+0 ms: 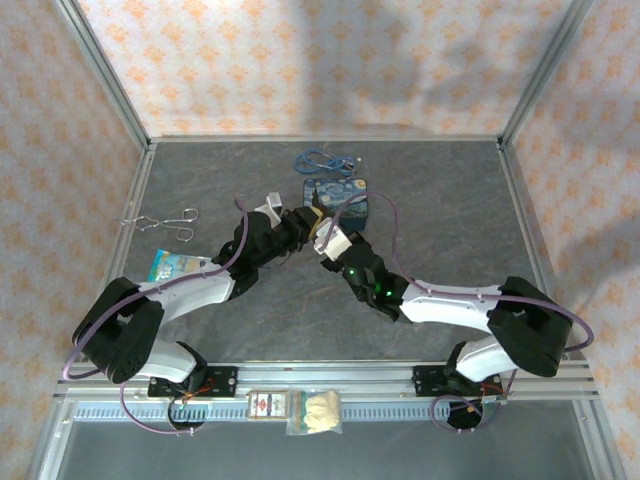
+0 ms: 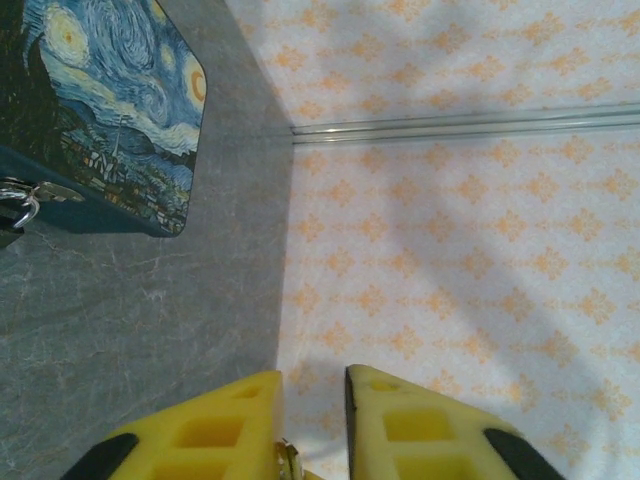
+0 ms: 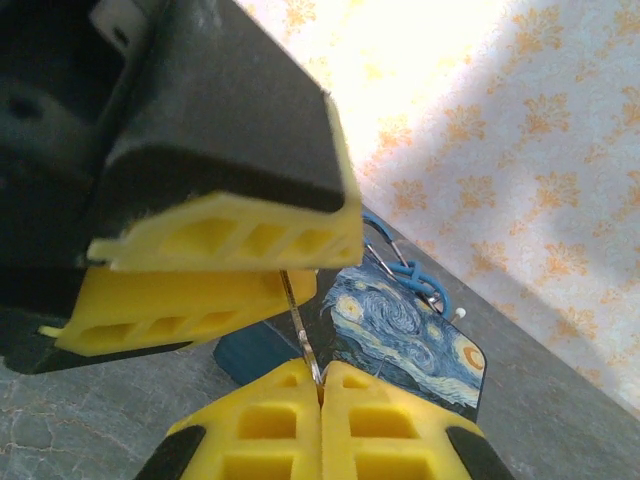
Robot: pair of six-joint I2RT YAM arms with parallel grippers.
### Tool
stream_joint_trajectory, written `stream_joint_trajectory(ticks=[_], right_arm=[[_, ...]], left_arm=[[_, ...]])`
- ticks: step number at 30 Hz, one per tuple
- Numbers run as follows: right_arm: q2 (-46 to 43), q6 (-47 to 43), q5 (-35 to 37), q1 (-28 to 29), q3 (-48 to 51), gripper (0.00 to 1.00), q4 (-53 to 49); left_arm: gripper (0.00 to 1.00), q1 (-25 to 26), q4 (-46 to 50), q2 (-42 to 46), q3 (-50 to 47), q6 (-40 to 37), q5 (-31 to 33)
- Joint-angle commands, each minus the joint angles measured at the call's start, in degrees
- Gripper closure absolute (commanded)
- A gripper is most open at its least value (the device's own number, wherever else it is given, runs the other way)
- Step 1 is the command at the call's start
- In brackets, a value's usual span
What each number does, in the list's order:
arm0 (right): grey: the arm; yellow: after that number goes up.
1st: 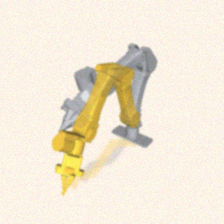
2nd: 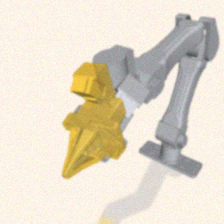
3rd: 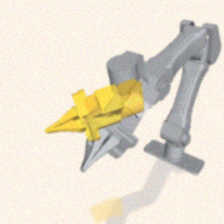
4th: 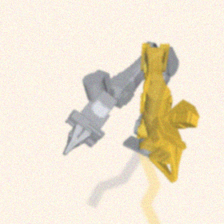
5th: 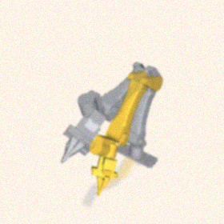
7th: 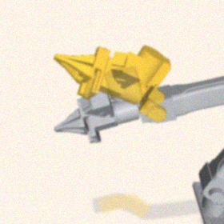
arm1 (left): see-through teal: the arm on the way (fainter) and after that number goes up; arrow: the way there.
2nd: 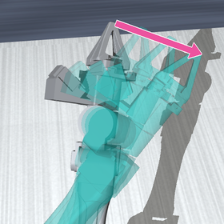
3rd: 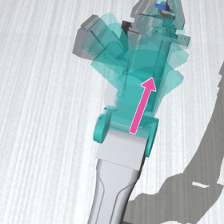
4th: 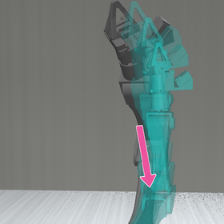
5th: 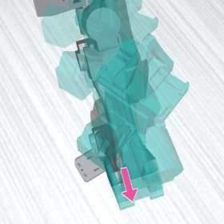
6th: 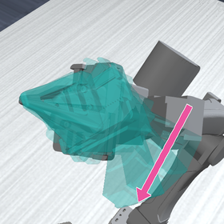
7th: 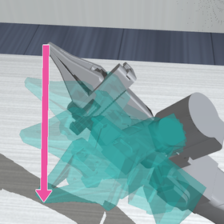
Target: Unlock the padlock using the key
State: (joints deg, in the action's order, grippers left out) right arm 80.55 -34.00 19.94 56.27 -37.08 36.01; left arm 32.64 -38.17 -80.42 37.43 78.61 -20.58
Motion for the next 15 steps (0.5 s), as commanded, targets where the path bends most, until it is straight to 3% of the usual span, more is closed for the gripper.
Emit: stream_joint_trajectory(ticks=[1, 6, 10, 13, 15], right_arm=[[0.52, -1.44, 0.52, 0.85, -0.89, 1.0, -0.14], [0.1, -2.37, -0.25, 0.92, -0.8, 1.0, -0.23], [0.13, -2.33, -0.41, 1.02, -0.91, 1.0, -0.4], [-0.26, -1.46, -0.68, 0.98, -0.9, 1.0, -0.53], [-1.26, 0.71, -1.4, 1.08, -1.11, 0.84, -1.35]], left_arm=[[0.82, 0.49, -1.7, -0.83, 1.3, 0.01, -1.59], [0.88, 0.49, -1.77, -1.58, 1.6, -0.29, -2.01], [0.99, 0.49, -1.99, -1.75, 1.52, -0.37, -2.2], [1.0, 0.49, -1.65, -1.7, 1.46, -0.9, -1.86], [1.0, 0.42, -1.26, -1.49, 1.46, -1.95, -1.61]])
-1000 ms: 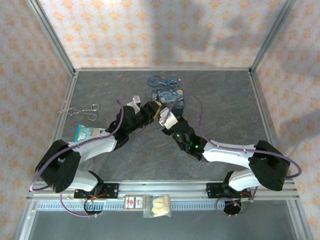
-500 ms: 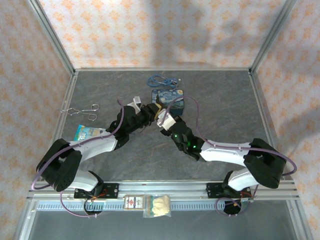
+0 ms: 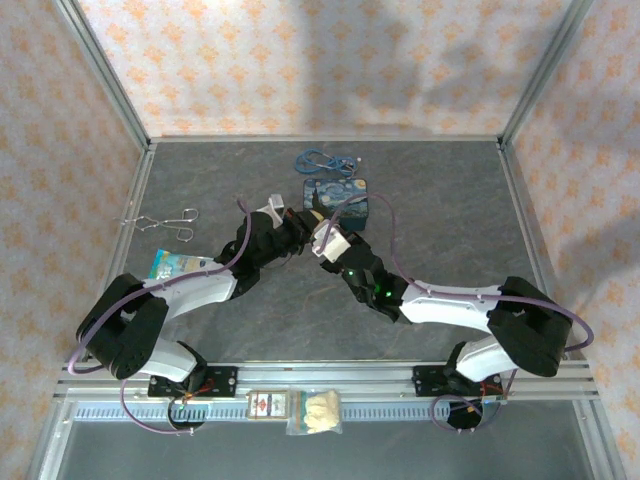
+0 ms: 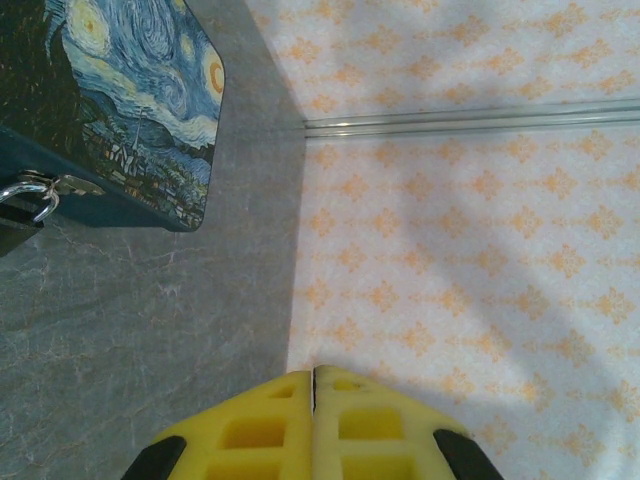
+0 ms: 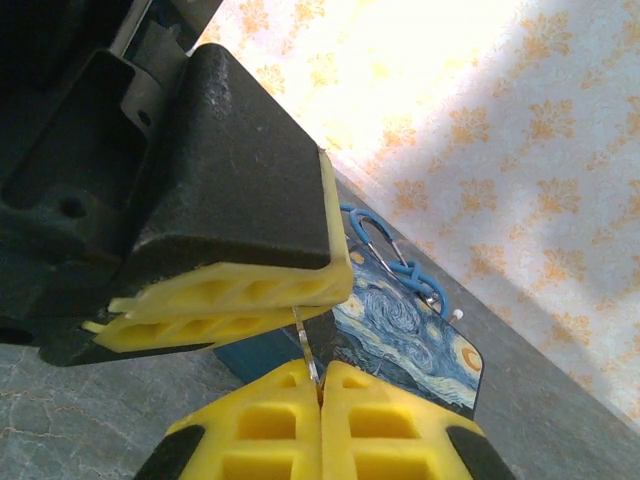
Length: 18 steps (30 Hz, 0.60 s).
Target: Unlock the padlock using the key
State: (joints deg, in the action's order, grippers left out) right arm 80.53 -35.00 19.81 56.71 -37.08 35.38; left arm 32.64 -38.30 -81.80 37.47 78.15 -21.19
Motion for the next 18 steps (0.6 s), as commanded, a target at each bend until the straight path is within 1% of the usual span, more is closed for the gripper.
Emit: stream_joint_trajectory(ticks=[1, 4, 6, 8, 12, 14, 16, 18], right_arm=[[-2.47, 3.65, -1.98, 0.59, -1.22, 0.74, -1.31], [-7.83, 9.37, -5.87, 0.34, -0.67, 0.53, -2.55], [-11.14, 13.92, -9.46, -0.96, -0.75, 0.48, -4.55], [-14.24, 19.8, -14.58, -3.41, -1.4, 0.47, -7.11], [-17.91, 32.76, -23.23, -10.41, -2.01, 0.45, -9.68], [-18.25, 37.42, -26.97, -12.83, -3.08, 0.41, -11.43], [-17.59, 42.12, -30.55, -14.96, -4.58, 0.4, -13.18], [-16.39, 46.85, -36.39, -17.32, -5.19, 0.4, -12.88]], left_arm=[[1.0, 0.31, -0.83, 0.05, 1.48, -2.57, -0.78], [1.0, -0.4, -0.06, 0.96, 1.86, -7.33, -0.26], [1.0, -0.86, 0.08, 1.71, 2.12, -10.81, -0.19], [1.0, -1.29, -0.88, 2.56, 2.09, -14.26, -0.59], [1.0, -2.22, -3.46, 4.01, 2.31, -20.23, -3.13], [1.0, -2.68, -5.8, 4.56, 1.93, -22.25, -5.09], [1.0, -3.02, -9.19, 4.89, 1.31, -23.81, -7.63], [1.0, -3.29, -11.47, 5.17, 0.94, -24.95, -9.53]])
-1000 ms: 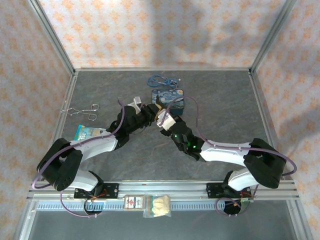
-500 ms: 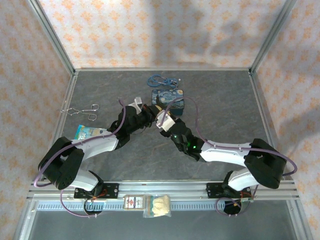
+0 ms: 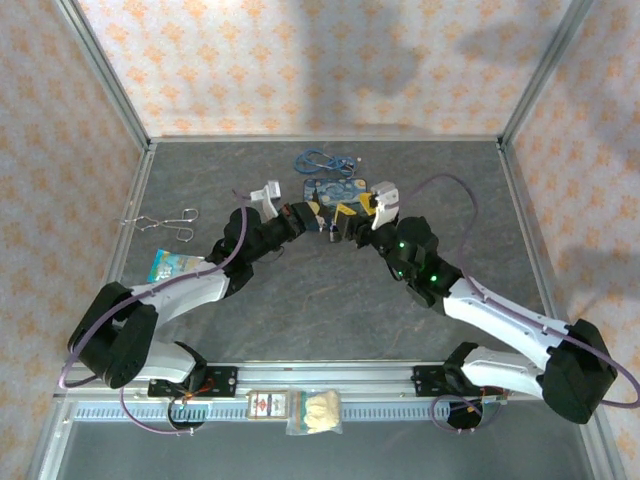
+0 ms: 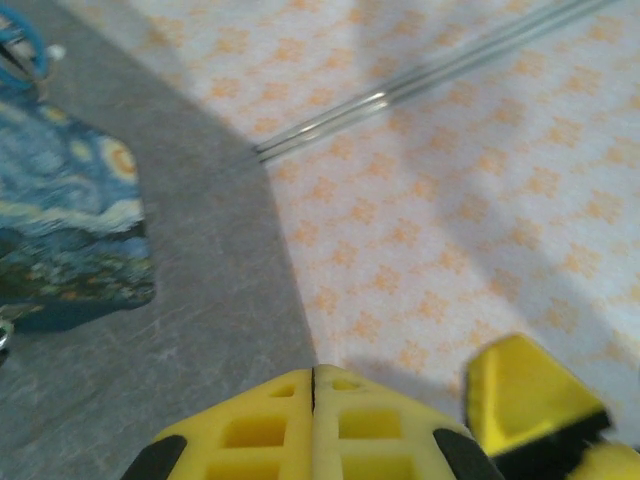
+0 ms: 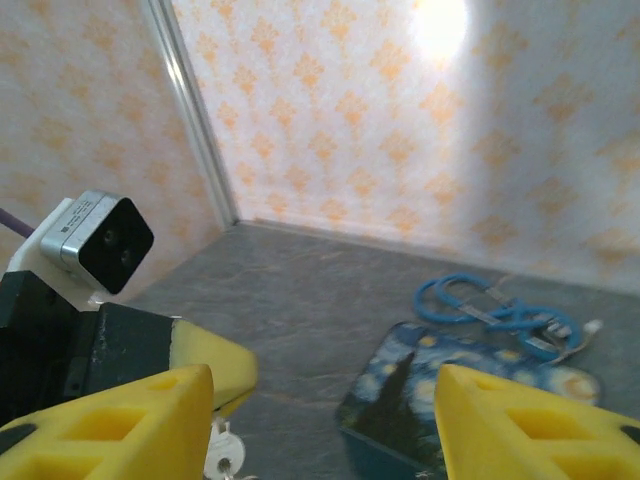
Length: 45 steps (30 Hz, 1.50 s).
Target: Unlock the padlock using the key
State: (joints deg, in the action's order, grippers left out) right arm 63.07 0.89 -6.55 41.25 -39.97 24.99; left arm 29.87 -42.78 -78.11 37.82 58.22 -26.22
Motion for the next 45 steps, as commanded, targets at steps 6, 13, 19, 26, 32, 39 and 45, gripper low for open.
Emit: stream_joint_trajectory(ticks=[6, 13, 19, 26, 32, 39, 45], right_arm=[[4.27, 23.06, -25.15, -5.47, -0.67, 0.42, 7.18], [9.11, 32.26, -36.07, -7.41, 3.46, 0.5, 24.7], [12.61, 36.87, -41.22, -7.41, 5.01, 0.56, 33.76], [14.4, 41.61, -43.26, -7.4, 7.83, 0.59, 42.99], [15.37, 44.27, -45.36, -7.41, 7.71, 0.62, 47.97], [17.27, 45.7, -45.83, -7.4, 7.45, 0.68, 50.75], [19.19, 46.94, -46.31, -7.33, 6.91, 0.73, 52.95]], left_arm=[[1.0, -0.53, -14.89, 2.98, -2.1, -8.09, -8.94], [1.0, -0.52, -22.07, 4.54, -5.89, -7.05, -10.08], [1.0, -0.51, -28.59, 3.6, -8.09, -3.17, -9.5], [1.0, -0.5, -31.61, 2.75, -8.56, -1.47, -8.5], [1.0, -0.27, -33.49, 1.52, -8.77, 0.0, -8.42], [1.0, 0.62, -36.85, -0.25, -8.69, 1.98, -7.88], [1.0, 1.23, -37.11, -1.32, -8.2, 2.86, -7.88]])
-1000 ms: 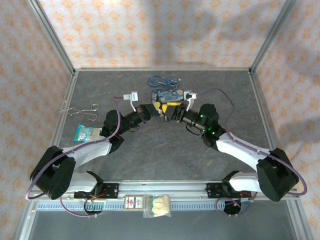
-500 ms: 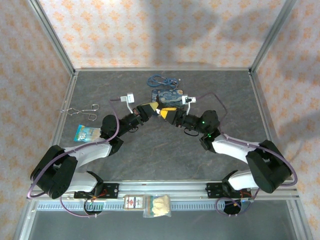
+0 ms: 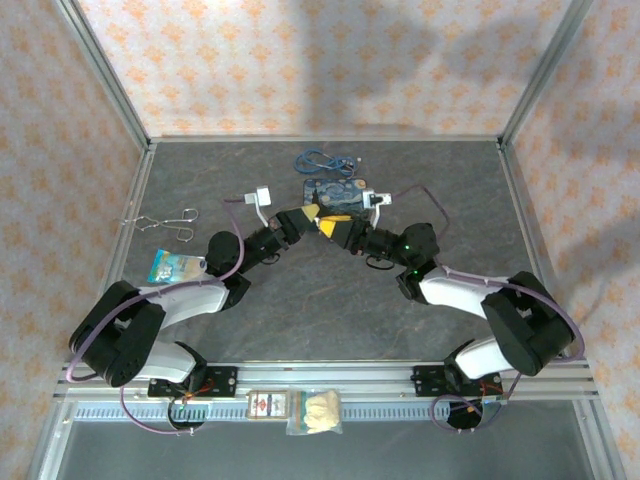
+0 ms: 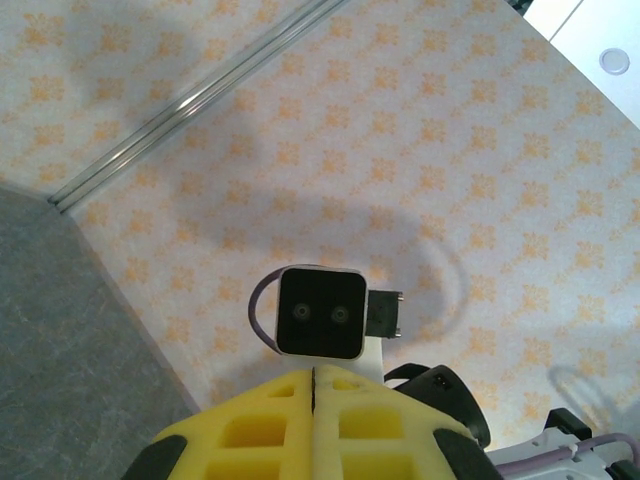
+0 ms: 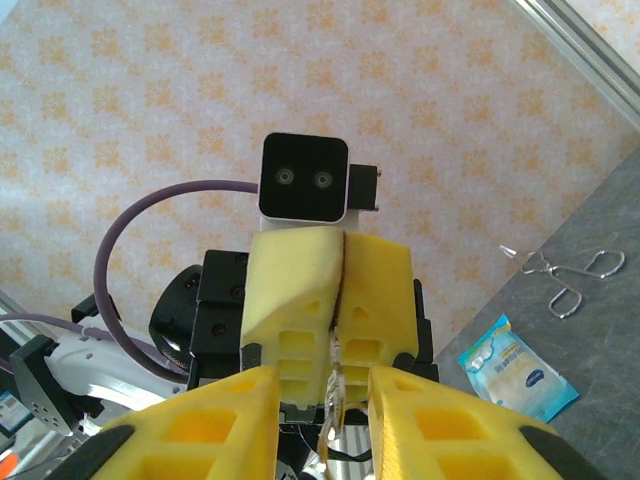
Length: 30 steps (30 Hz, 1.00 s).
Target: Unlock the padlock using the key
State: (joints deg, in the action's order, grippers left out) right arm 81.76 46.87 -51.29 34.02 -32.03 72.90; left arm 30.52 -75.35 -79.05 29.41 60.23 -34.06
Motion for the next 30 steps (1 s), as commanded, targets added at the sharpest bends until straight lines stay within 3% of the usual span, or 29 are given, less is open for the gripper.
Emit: stream_joint_trajectory(ticks=[1, 7, 11, 15, 16, 19, 21, 22, 27, 30], right_arm=[[0.64, 0.94, -1.6, -0.09, -1.03, 0.74, 5.16], [1.14, 1.04, -1.69, -0.09, -0.85, 0.85, 5.67], [1.17, 0.95, -1.6, -0.08, -0.75, 0.98, 5.76], [1.26, 0.48, -0.8, -0.15, -0.78, 1.0, 4.86], [1.17, 0.18, -0.43, -0.16, -0.8, 1.0, 4.3], [0.5, -2.04, 0.43, -0.23, -0.68, 1.0, 0.74], [-0.57, -5.11, 1.4, -0.21, -0.83, 1.0, -4.19], [-1.31, -7.03, 2.26, -0.27, -0.84, 1.0, -7.46], [-4.82, -15.01, 7.38, -1.02, -0.71, 1.0, -22.55], [-7.04, -18.4, 11.59, -2.35, -0.08, 1.0, -30.91]], left_arm=[[1.0, 0.6, -6.18, -0.41, 0.21, 0.94, -0.04], [1.0, 0.94, -6.72, -0.48, 0.04, 1.3, 0.39], [1.0, 1.03, -6.89, -0.39, -0.05, 1.61, 0.65], [0.99, 1.21, -7.02, -0.3, -0.38, 1.9, 1.08], [0.89, 1.21, -7.09, -0.16, -0.53, 1.96, 1.43], [0.36, 0.84, -5.38, 1.21, -1.67, 1.29, 3.83], [0.09, -0.3, -1.16, 2.95, -2.6, 0.26, 5.85], [0.01, -1.15, 1.25, 4.02, -3.13, -0.44, 7.13], [0.02, -3.36, 18.59, 7.07, -3.31, -6.46, 12.55], [0.09, -2.95, 24.92, 5.78, -3.2, -8.51, 14.34]])
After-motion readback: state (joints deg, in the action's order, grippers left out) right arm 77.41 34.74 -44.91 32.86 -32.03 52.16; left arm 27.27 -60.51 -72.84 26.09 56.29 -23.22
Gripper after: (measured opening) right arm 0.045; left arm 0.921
